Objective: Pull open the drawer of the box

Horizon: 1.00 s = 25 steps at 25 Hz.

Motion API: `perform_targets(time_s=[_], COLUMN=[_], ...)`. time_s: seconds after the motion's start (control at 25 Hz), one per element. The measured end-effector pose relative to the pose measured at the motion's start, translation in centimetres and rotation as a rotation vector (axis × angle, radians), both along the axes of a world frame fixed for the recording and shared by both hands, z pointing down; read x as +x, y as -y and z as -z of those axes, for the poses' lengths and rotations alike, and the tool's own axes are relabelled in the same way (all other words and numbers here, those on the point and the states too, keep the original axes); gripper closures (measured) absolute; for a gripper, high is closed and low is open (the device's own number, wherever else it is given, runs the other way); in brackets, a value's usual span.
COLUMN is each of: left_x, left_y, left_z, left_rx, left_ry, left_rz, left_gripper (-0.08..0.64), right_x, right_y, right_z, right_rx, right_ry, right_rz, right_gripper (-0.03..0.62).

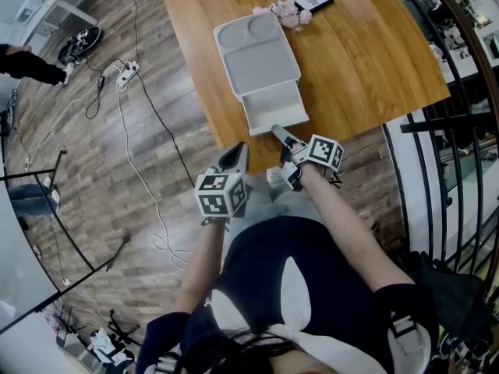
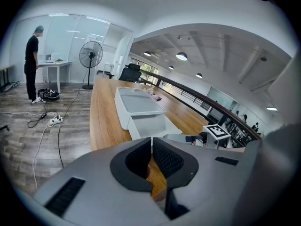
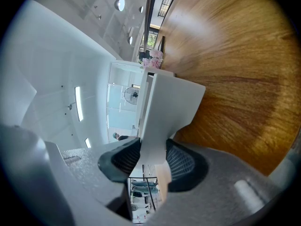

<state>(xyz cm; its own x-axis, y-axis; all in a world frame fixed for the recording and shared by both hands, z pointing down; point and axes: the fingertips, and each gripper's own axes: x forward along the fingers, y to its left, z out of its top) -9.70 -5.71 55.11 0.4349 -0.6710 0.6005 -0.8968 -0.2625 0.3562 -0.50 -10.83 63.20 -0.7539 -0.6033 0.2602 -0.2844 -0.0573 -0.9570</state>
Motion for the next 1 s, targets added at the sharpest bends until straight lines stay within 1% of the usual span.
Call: perform_targets(time_s=[1.0], left_x=[0.8], left_y=[-0.2], left_z=[-0.2], left_rx=[-0.001], left_ry=[-0.004], left_rz=[-0.029], left_gripper=[0.534], right_x=[0.2], right_y=[-1.3], right_z=[-0.4], right_rx=[-0.010], right_ry=[0.000], right_rz=[-0.003], right_gripper=[0.422])
